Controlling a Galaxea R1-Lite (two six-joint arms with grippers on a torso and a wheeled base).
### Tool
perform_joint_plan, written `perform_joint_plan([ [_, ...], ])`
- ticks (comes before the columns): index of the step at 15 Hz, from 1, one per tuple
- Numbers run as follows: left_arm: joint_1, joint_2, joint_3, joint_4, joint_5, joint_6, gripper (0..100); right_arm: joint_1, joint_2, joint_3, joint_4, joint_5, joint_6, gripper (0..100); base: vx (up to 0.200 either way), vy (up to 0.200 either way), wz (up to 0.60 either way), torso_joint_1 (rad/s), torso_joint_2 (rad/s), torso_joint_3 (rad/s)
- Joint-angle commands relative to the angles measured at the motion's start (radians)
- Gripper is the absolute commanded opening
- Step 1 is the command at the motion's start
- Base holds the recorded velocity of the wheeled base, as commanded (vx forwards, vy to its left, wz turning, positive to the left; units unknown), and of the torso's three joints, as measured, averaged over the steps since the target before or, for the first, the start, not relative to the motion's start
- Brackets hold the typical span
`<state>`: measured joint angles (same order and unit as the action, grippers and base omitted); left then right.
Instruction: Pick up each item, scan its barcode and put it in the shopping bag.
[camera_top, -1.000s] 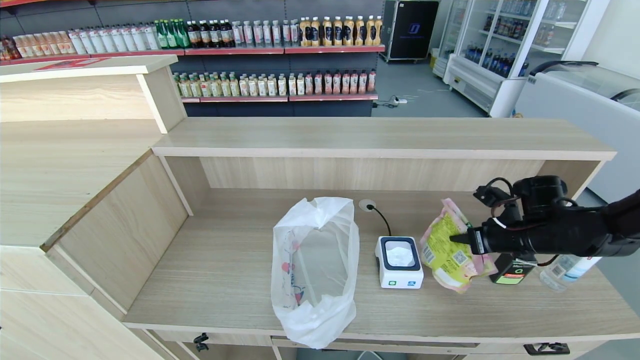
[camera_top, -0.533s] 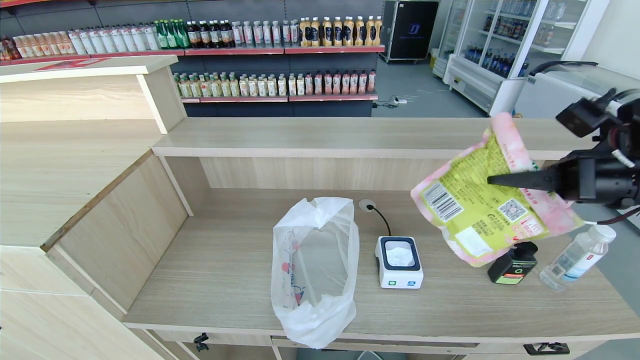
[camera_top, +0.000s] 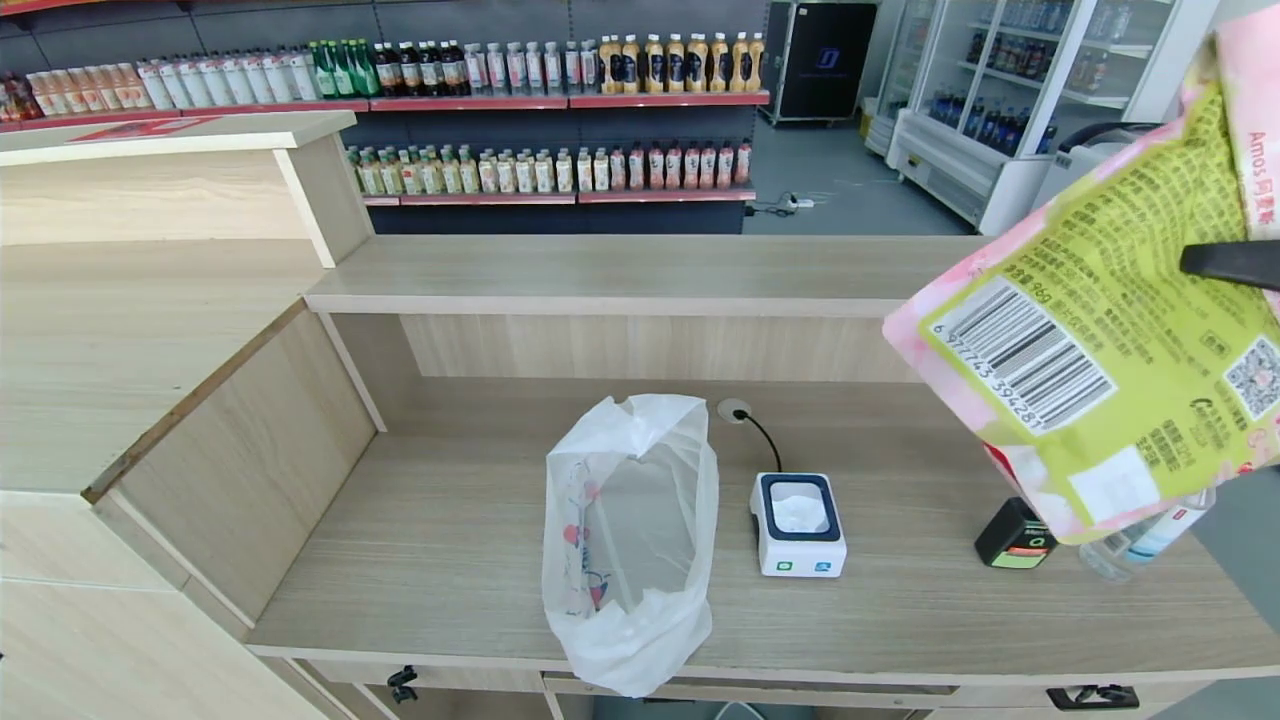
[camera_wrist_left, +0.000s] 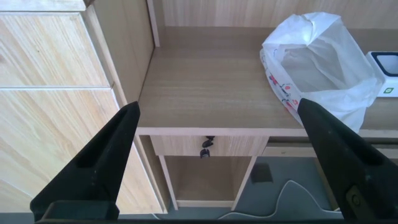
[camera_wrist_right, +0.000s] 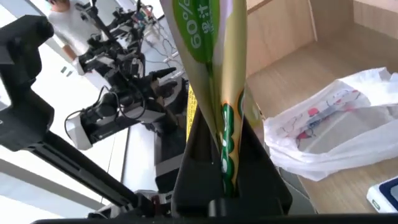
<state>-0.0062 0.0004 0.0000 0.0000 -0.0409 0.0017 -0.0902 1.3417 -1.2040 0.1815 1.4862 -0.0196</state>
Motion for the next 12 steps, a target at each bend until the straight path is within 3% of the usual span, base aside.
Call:
perform_joint_plan([
  [1, 0.0, 0.001, 0.0, 0.0, 0.001, 0.0, 100, 0.05, -0.133, 0.08, 0.0, 0.013, 0.0, 0, 0.0, 0.0, 0.0, 0.0, 0.0, 0.0],
  [6, 0.0, 0.001, 0.0, 0.0, -0.001, 0.001, 100, 0.136, -0.196, 0.095, 0.003, 0.011, 0.0, 0, 0.0, 0.0, 0.0, 0.0, 0.0, 0.0],
  [12, 0.0, 0.001, 0.0, 0.0, -0.001, 0.0, 100, 0.132, -0.22, 0.115, 0.003, 0.009, 0.001, 0, 0.0, 0.0, 0.0, 0.0, 0.0, 0.0],
])
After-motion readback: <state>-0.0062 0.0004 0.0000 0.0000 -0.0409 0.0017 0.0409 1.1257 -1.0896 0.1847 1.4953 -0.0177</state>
